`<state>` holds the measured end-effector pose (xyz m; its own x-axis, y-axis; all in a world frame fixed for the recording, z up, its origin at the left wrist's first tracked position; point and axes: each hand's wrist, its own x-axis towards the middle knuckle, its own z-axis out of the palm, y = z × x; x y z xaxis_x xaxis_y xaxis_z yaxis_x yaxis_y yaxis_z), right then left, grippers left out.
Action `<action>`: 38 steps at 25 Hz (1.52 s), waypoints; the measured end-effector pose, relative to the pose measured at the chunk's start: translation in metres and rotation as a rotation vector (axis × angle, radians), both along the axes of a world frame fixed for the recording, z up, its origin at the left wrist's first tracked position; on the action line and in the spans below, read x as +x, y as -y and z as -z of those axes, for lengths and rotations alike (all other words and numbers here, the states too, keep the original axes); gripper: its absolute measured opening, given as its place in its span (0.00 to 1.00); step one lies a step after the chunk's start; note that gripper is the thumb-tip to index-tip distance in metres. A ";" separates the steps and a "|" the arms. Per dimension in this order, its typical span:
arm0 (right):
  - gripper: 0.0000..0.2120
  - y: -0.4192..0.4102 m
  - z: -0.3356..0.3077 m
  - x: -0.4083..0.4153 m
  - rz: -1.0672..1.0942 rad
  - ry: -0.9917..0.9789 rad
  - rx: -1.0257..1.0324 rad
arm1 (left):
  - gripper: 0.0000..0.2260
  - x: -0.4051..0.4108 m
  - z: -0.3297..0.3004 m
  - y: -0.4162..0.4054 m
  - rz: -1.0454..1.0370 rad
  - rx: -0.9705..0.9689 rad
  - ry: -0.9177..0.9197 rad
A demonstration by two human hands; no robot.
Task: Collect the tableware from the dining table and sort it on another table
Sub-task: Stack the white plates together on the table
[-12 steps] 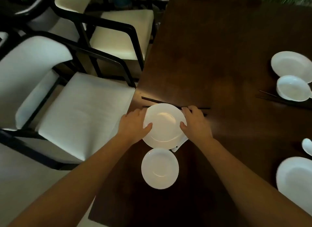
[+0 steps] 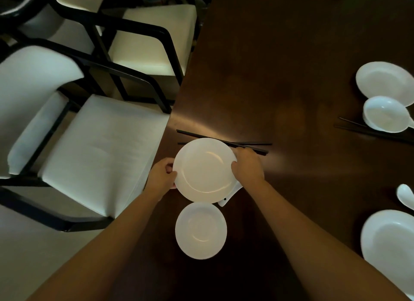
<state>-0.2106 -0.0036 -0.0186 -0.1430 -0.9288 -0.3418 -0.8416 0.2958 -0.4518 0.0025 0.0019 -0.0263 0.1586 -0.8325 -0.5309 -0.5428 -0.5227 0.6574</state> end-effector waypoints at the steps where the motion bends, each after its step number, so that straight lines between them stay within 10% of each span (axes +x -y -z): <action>1: 0.11 0.001 -0.001 -0.001 0.037 0.037 -0.010 | 0.13 -0.001 -0.005 0.001 -0.019 -0.015 -0.023; 14: 0.11 -0.086 -0.032 -0.183 0.402 0.333 -0.117 | 0.18 -0.152 -0.045 -0.038 0.109 -0.022 -0.418; 30: 0.13 -0.124 0.011 -0.250 0.181 0.219 0.025 | 0.16 -0.219 0.015 -0.111 -0.083 0.075 -0.349; 38: 0.22 -0.235 -0.007 -0.336 -0.189 -0.306 -0.230 | 0.17 -0.220 0.018 -0.112 -0.070 0.068 -0.312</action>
